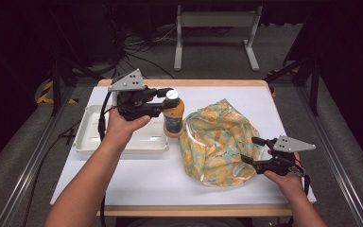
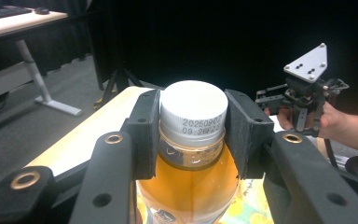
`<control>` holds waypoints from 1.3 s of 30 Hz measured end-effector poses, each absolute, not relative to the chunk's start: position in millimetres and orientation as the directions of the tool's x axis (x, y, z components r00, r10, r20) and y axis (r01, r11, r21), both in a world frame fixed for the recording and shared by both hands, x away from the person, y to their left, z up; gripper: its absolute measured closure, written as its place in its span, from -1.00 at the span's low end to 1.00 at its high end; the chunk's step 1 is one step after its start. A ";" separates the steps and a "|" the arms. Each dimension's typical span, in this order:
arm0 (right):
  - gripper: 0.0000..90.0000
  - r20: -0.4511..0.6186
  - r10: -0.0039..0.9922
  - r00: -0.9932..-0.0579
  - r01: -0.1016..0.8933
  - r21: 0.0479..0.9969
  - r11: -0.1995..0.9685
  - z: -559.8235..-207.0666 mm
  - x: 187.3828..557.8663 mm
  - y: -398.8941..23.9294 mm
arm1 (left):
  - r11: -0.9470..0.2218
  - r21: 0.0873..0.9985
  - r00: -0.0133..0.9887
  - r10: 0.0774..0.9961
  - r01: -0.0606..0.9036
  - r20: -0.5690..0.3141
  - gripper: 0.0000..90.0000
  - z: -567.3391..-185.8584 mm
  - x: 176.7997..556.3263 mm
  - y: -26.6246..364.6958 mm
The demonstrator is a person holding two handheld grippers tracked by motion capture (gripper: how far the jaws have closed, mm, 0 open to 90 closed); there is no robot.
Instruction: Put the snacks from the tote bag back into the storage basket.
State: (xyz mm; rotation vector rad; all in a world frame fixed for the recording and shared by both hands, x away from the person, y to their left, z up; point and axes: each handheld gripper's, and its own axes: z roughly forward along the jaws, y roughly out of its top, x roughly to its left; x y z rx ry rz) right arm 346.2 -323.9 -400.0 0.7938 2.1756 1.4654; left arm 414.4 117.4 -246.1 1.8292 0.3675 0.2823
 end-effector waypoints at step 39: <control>-0.57 -0.008 0.647 -0.762 0.239 0.925 0.294 -401.3 347.2 -320.5 | -0.246 0.951 0.857 0.514 0.188 -0.037 0.30 -284.3 432.3 179.8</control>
